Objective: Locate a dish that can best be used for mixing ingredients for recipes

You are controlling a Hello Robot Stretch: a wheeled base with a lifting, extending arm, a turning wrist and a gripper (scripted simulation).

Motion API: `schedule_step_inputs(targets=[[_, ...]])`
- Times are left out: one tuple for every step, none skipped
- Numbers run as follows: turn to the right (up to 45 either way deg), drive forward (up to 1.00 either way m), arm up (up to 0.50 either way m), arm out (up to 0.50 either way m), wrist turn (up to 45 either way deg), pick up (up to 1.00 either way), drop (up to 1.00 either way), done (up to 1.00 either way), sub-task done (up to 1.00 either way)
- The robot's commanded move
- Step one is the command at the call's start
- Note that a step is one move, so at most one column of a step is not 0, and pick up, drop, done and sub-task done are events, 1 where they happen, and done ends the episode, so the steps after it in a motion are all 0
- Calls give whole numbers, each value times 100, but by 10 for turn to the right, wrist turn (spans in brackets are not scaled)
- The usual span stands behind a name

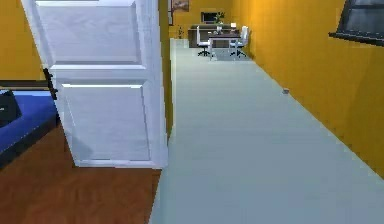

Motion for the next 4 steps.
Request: schedule_step_inputs(targets=[[450, 0, 0, 0, 0, 0, 0, 0, 0], [150, 0, 0, 0, 0, 0, 0, 0, 0], [0, 30, 0, 0, 0, 0, 0, 0, 0], [-450, 0, 0, 0, 0, 0, 0, 0, 0]])
